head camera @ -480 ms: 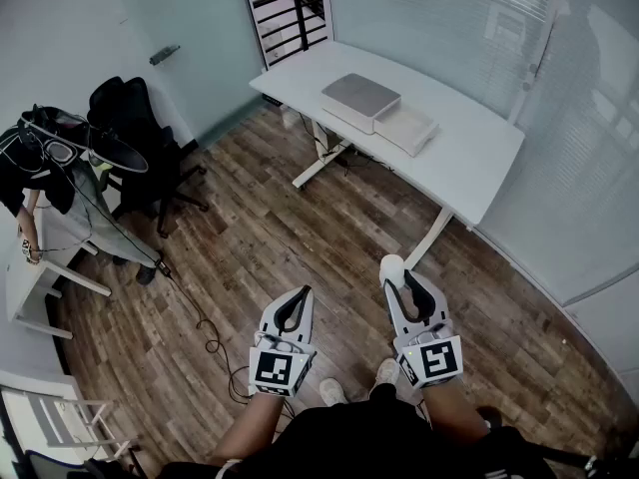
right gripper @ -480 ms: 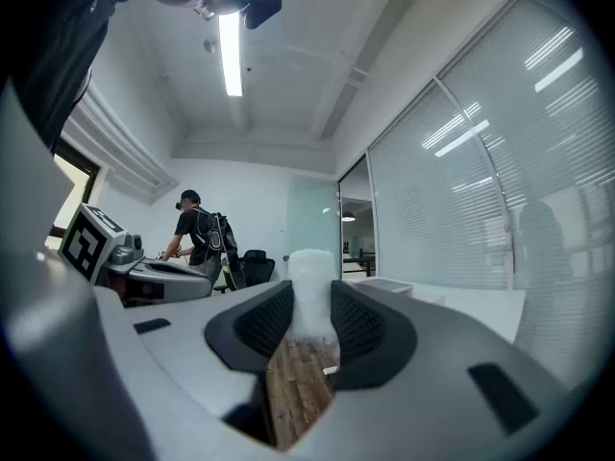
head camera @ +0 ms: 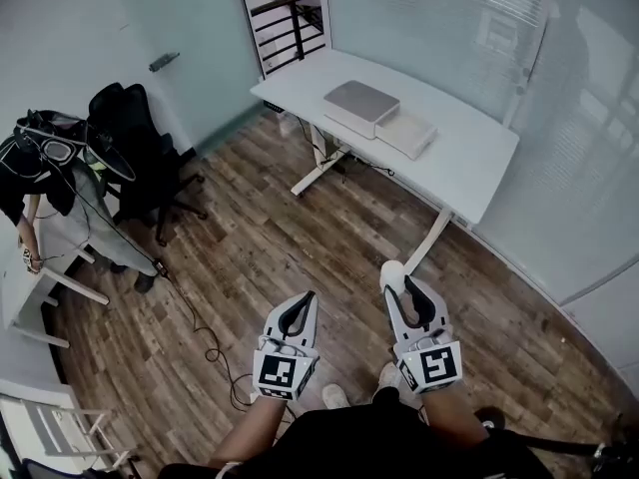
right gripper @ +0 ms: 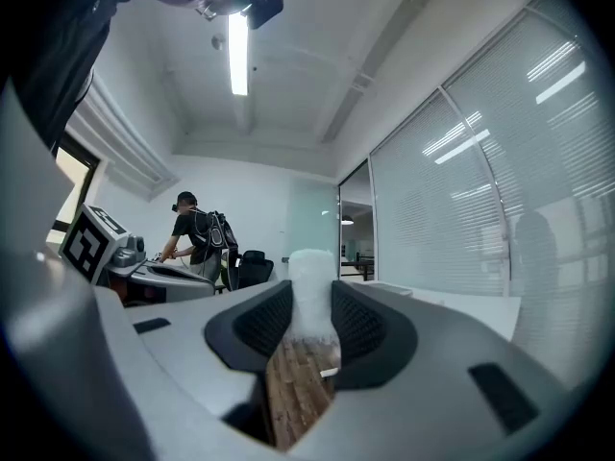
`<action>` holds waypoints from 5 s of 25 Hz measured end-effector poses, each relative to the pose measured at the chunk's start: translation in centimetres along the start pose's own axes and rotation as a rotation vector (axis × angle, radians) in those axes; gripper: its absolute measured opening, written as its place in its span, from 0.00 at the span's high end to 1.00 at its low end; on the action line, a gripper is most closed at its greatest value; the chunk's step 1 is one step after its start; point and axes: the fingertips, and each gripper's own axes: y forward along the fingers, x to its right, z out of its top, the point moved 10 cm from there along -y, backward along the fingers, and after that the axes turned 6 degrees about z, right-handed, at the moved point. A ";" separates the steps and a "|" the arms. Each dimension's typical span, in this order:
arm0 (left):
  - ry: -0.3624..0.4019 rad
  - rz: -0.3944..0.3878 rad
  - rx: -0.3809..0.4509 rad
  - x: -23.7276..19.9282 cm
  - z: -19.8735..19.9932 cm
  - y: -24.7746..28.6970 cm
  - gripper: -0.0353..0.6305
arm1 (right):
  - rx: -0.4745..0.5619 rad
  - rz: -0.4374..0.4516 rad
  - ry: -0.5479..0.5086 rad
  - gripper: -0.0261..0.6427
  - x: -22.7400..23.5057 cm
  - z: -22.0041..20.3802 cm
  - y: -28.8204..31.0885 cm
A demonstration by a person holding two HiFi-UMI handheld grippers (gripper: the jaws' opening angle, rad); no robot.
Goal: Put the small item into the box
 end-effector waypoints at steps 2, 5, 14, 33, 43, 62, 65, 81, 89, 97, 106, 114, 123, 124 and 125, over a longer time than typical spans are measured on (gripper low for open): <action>0.000 -0.004 0.005 -0.4 0.2 -0.7 0.93 | 0.009 -0.006 0.027 0.75 -0.7 -0.4 -0.2; 0.001 -0.020 0.010 -0.6 0.2 -1.5 0.93 | 0.008 -0.005 0.047 0.75 -1.4 -0.4 -0.2; 0.004 -0.057 0.001 0.0 -0.7 -1.9 0.93 | -0.003 -0.021 0.010 0.75 -1.4 -0.4 -0.9; 0.012 -0.008 -0.012 -1.9 0.1 7.4 0.93 | 0.029 0.013 -0.001 0.75 6.5 -0.3 6.0; 0.024 0.005 0.014 -2.5 1.5 14.4 0.93 | 0.043 0.039 0.009 0.75 12.0 -0.6 10.3; -0.009 0.037 0.030 -1.1 1.8 23.7 0.93 | 0.010 0.088 0.049 0.75 20.3 -3.2 15.0; -0.011 0.039 0.030 -1.4 1.5 24.8 0.93 | 0.002 0.084 0.041 0.75 21.4 -3.5 15.6; -0.031 0.014 0.036 -9.6 1.3 35.3 0.93 | 0.002 0.029 0.009 0.75 25.7 -3.4 27.9; -0.016 -0.037 0.025 -15.1 2.0 41.4 0.93 | 0.019 -0.028 0.040 0.75 27.4 -3.7 34.4; -0.003 -0.097 0.013 -19.3 1.9 46.2 0.93 | 0.005 -0.115 0.053 0.75 29.2 -4.9 38.9; 0.011 -0.160 0.030 -20.9 2.4 50.7 0.93 | -0.194 -0.130 0.041 0.75 33.3 -5.8 41.1; -0.005 -0.170 0.025 -18.2 3.0 54.1 0.93 | -0.440 -0.057 0.012 0.75 38.1 -7.4 42.6; -0.008 -0.128 -0.003 -18.3 2.1 56.6 0.93 | -0.770 0.046 -0.048 0.75 42.4 -11.5 46.1; -0.005 -0.127 -0.001 -18.2 2.1 56.8 0.93 | -0.805 0.061 -0.059 0.75 42.8 -12.0 46.4; -0.003 -0.125 0.000 -18.2 2.2 57.1 0.93 | -0.844 0.077 -0.070 0.75 43.0 -12.5 46.6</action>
